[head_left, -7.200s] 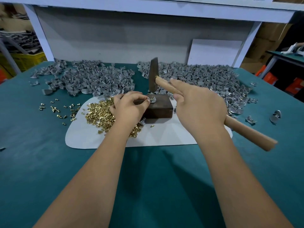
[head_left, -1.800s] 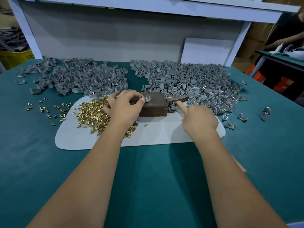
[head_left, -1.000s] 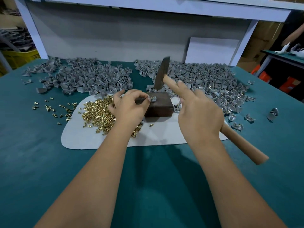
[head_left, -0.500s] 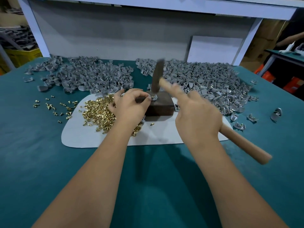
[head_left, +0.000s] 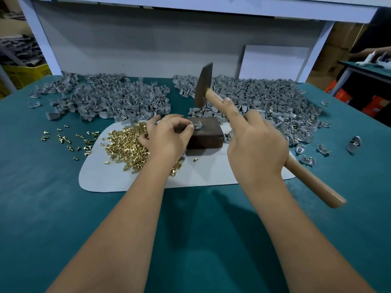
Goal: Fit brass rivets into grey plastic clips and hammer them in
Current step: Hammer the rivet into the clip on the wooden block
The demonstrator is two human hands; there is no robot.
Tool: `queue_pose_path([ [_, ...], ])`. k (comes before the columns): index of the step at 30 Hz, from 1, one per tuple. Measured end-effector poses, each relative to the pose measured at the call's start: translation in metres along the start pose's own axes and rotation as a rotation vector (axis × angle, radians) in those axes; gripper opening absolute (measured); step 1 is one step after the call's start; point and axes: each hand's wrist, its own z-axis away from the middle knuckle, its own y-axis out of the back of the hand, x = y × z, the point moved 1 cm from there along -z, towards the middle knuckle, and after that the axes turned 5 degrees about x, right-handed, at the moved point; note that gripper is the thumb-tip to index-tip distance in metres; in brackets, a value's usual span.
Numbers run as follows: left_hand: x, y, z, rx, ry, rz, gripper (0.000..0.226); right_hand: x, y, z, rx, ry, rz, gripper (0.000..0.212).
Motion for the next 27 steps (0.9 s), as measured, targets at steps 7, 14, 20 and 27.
queue_pose_path([
  [7, -0.002, -0.002, -0.001, 0.002, 0.005, -0.016, 0.013, -0.001, -0.002, 0.003, 0.002, 0.064, -0.002, 0.06],
  [14, -0.001, -0.002, 0.0, 0.0, 0.013, -0.018, 0.011, 0.0, -0.006, 0.005, -0.021, 0.052, 0.004, 0.06],
  [20, -0.001, -0.002, 0.001, 0.009, 0.018, -0.002, 0.023, 0.0, -0.011, 0.007, -0.077, 0.072, -0.001, 0.061],
  [27, -0.001, -0.001, 0.0, 0.016, 0.014, 0.005, 0.027, 0.002, -0.015, 0.007, -0.084, 0.118, 0.044, 0.062],
])
